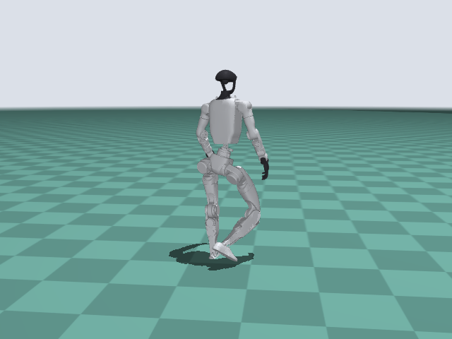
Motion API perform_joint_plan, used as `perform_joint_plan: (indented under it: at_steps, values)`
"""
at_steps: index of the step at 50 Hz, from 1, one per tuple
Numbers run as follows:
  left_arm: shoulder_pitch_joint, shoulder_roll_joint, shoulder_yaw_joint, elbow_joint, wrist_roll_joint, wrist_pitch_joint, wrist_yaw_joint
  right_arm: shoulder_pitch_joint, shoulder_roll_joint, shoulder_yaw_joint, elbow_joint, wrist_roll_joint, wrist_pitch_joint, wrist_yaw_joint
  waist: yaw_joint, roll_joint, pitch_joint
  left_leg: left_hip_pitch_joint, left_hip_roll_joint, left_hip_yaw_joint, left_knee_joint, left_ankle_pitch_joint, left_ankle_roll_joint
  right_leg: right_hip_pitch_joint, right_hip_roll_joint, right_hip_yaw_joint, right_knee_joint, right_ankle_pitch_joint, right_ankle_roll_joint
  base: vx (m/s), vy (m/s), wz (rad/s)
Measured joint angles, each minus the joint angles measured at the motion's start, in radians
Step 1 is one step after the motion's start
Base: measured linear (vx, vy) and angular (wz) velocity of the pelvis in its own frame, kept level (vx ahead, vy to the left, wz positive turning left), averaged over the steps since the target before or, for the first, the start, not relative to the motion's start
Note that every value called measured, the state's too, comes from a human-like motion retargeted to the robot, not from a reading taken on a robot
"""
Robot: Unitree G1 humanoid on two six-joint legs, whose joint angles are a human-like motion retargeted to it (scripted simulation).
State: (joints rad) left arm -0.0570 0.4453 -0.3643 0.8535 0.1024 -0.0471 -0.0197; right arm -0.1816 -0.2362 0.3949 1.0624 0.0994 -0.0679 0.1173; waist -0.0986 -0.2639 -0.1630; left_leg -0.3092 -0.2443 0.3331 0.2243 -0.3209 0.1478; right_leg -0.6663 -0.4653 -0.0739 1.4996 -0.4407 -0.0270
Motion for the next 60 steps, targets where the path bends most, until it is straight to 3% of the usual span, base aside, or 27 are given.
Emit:
perform_joint_plan:
  at_steps: [5, 12, 15, 20, 24, 29, 32, 35, 40, 45, 48, 55, 60]
  values:
    - [-0.09, 0.019, -0.04, 0.003, 0.018, 0.002, 0.012, -0.01, 0.0, 0.041, -0.116, 0.046, -0.015, 0.007, -0.046, 0.037, 0.003, 0.178, -0.011, -0.032, -0.186, 0.007, -0.033, -0.143, 0.044, -0.073, -0.19, -0.07, 0.009, 0.5, -0.01, -0.04]
    - [-0.16, -0.002, -0.095, 0.016, 0.061, -0.027, -0.022, 0.009, -0.013, 0.041, -0.203, 0.051, -0.013, 0.025, -0.011, 0.11, -0.012, 0.29, 0.052, -0.036, -0.26, -0.047, -0.07, -0.179, 0.172, -0.215, -0.78, 0.022, 0.078, 0.49, -0.06, -0.12]
    - [-0.144, -0.016, -0.107, 0.028, 0.082, -0.032, -0.04, 0.026, -0.021, 0.033, -0.194, 0.033, -0.01, 0.029, 0.002, 0.095, -0.04, 0.314, 0.039, -0.036, -0.265, -0.062, -0.074, -0.211, 0.166, -0.221, -0.895, 0.041, 0.1, 0.49, -0.11, 0.09]
    - [-0.071, -0.043, -0.102, 0.093, 0.106, -0.025, -0.085, 0.046, -0.041, -0.005, -0.115, -0.003, 0.006, 0.049, 0.025, 0.098, -0.088, 0.344, 0.076, -0.006, -0.164, -0.105, -0.064, -0.165, 0.17, -0.219, -0.894, 0.11, 0.061, 0.57, -0.14, 0.15]
    - [0.023, -0.056, -0.08, 0.171, 0.107, -0.01, -0.114, 0.054, -0.055, -0.035, -0.022, -0.018, 0.01, 0.049, 0.048, 0.128, -0.075, 0.283, 0.215, -0.003, 0.257, -0.145, -0.086, -0.049, 0.228, -0.207, -0.842, 0.08, 0.002, 0.58, -0.21, -0.08]
    - [0.107, -0.041, -0.055, 0.228, 0.111, 0.003, -0.118, 0.046, -0.067, -0.062, 0.031, -0.007, 0.007, 0.015, 0.103, 0.224, -0.041, 0.044, 0.564, -0.017, 0.986, -0.083, -0.07, 0.097, 0.405, -0.259, -0.87, 0.017, -0.09, 0.48, -0.22, -0.38]
    - [0.131, -0.04, -0.043, 0.223, 0.114, 0.006, -0.111, 0.027, -0.078, -0.073, 0.039, -0.001, 0.006, -0.021, 0.157, 0.266, -0.023, -0.111, 0.694, -0.061, 1.206, -0.115, -0.039, 0.187, 0.511, -0.27, -0.944, 0.004, -0.116, 0.5, -0.15, -0.53]
    - [0.15, -0.05, -0.029, 0.2, 0.101, 0.005, -0.101, 0.005, -0.083, -0.08, 0.042, 0.009, 0.007, -0.051, 0.213, 0.284, -0.005, -0.248, 0.741, -0.078, 1.254, -0.203, -0.025, 0.277, 0.58, -0.252, -1.022, -0.002, -0.115, 0.51, -0.04, -0.53]
    - [0.18, -0.071, -0.004, 0.156, 0.06, -0.003, -0.083, -0.027, -0.071, -0.092, 0.033, 0.037, 0.005, -0.067, 0.266, 0.275, 0.025, -0.39, 0.709, -0.053, 0.993, -0.259, -0.062, 0.414, 0.603, -0.196, -1.116, -0.039, -0.091, 0.52, 0.06, -0.32]
    - [0.181, -0.087, 0.008, 0.154, 0.033, -0.004, -0.071, -0.051, -0.056, -0.095, 0.018, 0.061, 0.007, -0.056, 0.238, 0.225, 0.015, -0.423, 0.544, -0.05, 0.501, -0.134, -0.145, 0.474, 0.529, -0.16, -1.121, -0.094, -0.064, 0.47, 0.14, -0.07]
    - [0.182, -0.092, 0.018, 0.153, 0.025, -0.001, -0.069, -0.041, -0.049, -0.102, -0.001, 0.072, 0.008, -0.052, 0.229, 0.229, -0.005, -0.45, 0.521, -0.084, 0.418, -0.097, -0.171, 0.468, 0.511, -0.137, -1.051, -0.138, -0.058, 0.42, 0.21, -0.21]
    - [0.143, -0.072, 0.055, 0.123, -0.01, 0.009, -0.058, 0.006, -0.036, -0.134, -0.054, 0.105, 0.013, -0.066, 0.185, 0.174, -0.054, -0.421, 0.43, -0.049, 0.469, -0.045, -0.108, 0.405, 0.375, -0.091, -0.782, -0.223, -0.034, 0.43, 0.25, -0.04]
    - [0.079, -0.025, 0.061, 0.052, -0.026, 0.01, -0.034, 0.016, -0.032, -0.134, -0.113, 0.121, 0.015, -0.067, 0.11, 0.095, -0.048, -0.314, 0.285, 0.028, 0.377, -0.073, -0.046, 0.253, 0.163, -0.076, -0.39, -0.121, -0.013, 0.38, 0.23, 0.21]
